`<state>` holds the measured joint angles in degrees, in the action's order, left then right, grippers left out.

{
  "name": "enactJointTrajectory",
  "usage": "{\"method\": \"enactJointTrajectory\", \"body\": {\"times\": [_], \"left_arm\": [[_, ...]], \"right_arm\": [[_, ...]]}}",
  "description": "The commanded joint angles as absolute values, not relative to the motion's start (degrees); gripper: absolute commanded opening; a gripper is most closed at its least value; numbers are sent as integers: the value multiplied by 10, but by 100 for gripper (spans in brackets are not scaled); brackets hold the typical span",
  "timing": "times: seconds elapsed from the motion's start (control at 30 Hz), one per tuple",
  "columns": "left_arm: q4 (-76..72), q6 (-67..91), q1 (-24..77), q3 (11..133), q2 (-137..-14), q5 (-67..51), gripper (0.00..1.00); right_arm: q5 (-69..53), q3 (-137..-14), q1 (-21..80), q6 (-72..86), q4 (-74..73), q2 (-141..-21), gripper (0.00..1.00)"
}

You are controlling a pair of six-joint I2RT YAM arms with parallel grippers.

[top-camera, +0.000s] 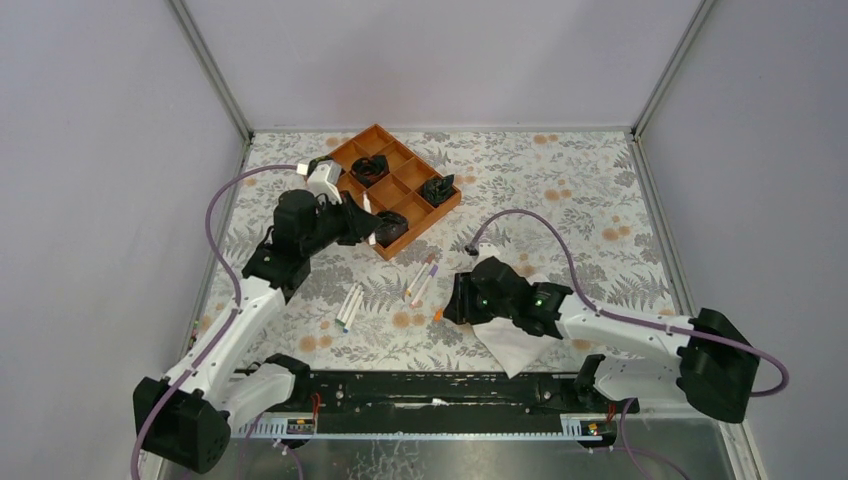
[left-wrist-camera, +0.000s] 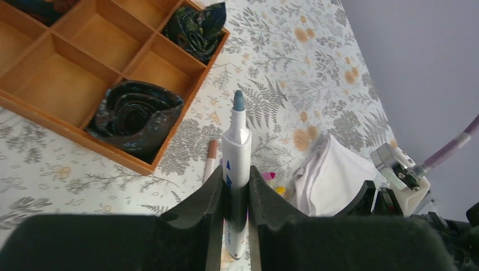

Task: Insert the pens into the pen caps
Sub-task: Insert the pen cap onto the pen.

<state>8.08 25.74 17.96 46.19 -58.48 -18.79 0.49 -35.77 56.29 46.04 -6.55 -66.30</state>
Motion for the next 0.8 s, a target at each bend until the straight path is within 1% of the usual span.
{"method": "enactJointTrajectory", "body": {"times": [0.0, 0.37, 0.53, 0.63, 0.77], "left_arm": [[112, 189, 178, 453, -551, -134, 0], [118, 191, 177, 450, -530, -147, 0], [120, 192, 178, 448, -523, -149, 0], [123, 191, 178, 450, -522, -143, 0], [124, 191, 177, 449, -521, -144, 0]], "right_arm": [[97, -407, 589, 543, -72, -716, 45], [162, -486, 619, 587, -111, -838, 42], [166, -526, 628, 585, -139, -899, 39], [184, -553, 637, 587, -171, -922, 37], [213, -570, 646, 596, -211, -939, 38]]}}
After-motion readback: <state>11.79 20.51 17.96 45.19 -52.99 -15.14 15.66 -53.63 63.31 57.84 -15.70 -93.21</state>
